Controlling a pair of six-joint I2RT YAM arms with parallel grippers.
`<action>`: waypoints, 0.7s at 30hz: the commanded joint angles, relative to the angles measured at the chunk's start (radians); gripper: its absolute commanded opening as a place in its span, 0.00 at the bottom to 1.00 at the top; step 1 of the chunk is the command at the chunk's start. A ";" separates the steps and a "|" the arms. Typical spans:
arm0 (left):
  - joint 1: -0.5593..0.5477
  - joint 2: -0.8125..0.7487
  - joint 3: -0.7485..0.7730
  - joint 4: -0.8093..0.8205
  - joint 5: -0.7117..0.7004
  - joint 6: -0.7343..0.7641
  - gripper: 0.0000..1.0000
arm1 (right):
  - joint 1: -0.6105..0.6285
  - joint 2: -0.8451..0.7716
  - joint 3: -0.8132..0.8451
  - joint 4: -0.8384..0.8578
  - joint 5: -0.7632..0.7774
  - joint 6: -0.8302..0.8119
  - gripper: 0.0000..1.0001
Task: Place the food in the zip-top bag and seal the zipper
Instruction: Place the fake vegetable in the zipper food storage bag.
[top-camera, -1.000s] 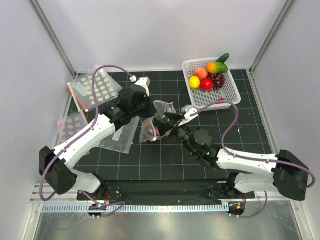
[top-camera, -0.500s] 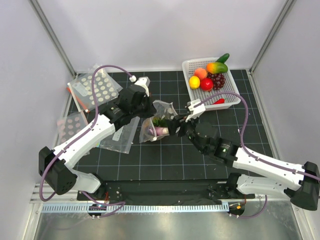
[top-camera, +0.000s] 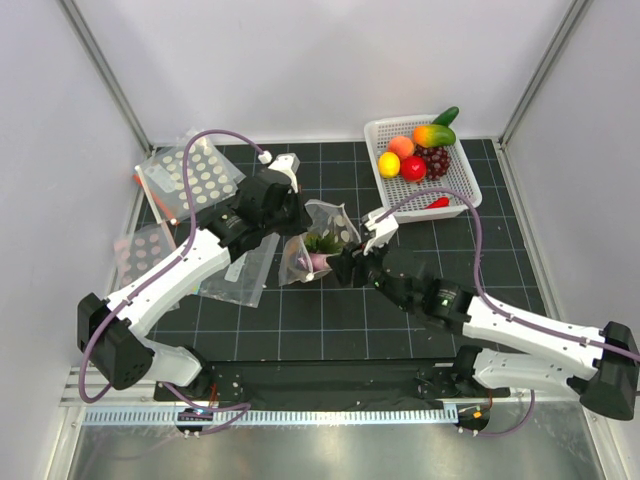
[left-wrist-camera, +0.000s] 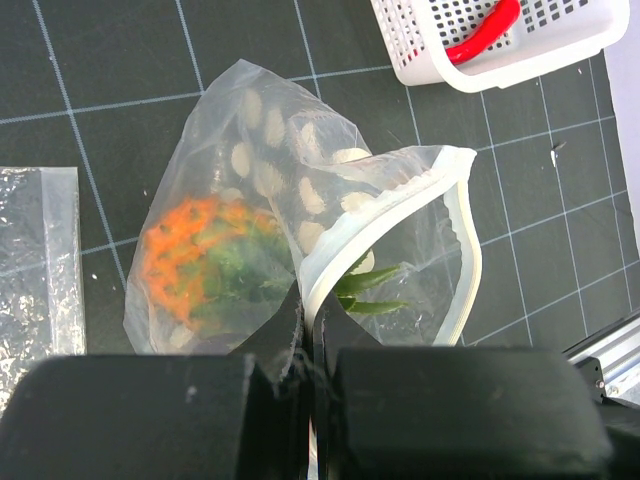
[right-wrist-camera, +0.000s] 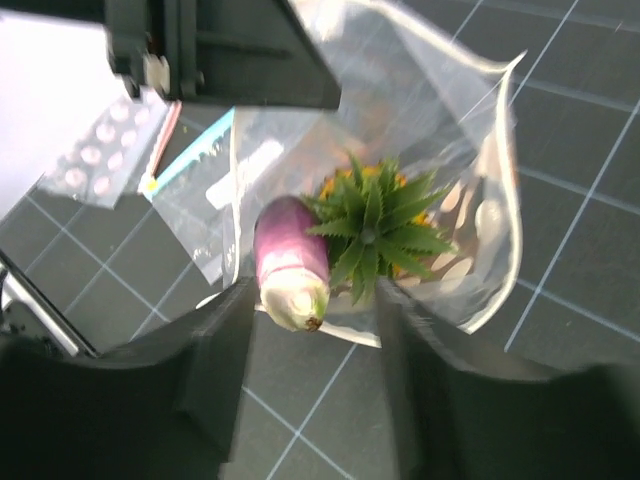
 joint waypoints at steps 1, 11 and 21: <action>0.004 -0.034 0.006 0.033 -0.016 -0.008 0.01 | 0.005 0.034 0.017 0.017 -0.035 0.028 0.53; 0.004 -0.029 0.006 0.033 -0.010 -0.009 0.01 | 0.005 0.054 0.021 0.031 -0.023 0.018 0.08; 0.003 -0.032 0.009 0.031 0.005 0.003 0.00 | -0.007 0.017 0.155 -0.155 -0.104 -0.039 0.01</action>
